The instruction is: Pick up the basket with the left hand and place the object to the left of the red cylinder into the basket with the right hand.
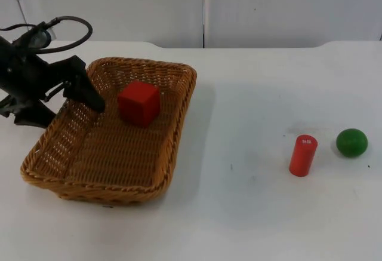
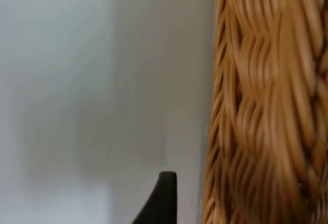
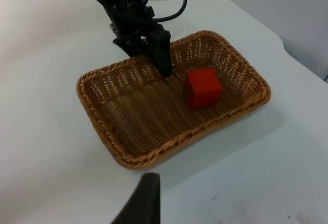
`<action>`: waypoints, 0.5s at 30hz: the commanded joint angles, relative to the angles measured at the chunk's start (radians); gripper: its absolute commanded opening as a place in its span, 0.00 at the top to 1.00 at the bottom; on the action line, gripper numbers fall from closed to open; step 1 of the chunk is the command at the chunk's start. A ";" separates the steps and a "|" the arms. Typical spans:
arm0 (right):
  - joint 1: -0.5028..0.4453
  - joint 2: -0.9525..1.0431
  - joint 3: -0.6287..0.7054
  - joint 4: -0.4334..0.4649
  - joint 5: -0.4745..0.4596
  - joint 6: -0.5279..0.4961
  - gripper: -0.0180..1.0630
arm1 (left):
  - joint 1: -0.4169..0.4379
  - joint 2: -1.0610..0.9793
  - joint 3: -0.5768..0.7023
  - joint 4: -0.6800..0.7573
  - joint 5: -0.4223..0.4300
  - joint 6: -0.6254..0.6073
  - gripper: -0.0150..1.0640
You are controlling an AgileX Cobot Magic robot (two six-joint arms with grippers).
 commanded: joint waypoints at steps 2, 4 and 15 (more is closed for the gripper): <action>-0.004 -0.005 0.005 -0.004 -0.012 -0.012 0.15 | 0.002 -0.052 -0.004 -0.008 -0.003 -0.011 0.19; -0.004 -0.005 0.005 -0.004 -0.012 -0.012 0.15 | 0.002 -0.066 -0.004 0.000 -0.005 -0.015 0.19; -0.004 -0.005 0.005 -0.004 -0.010 -0.012 0.15 | 0.002 -0.220 -0.004 0.195 0.016 -0.161 0.19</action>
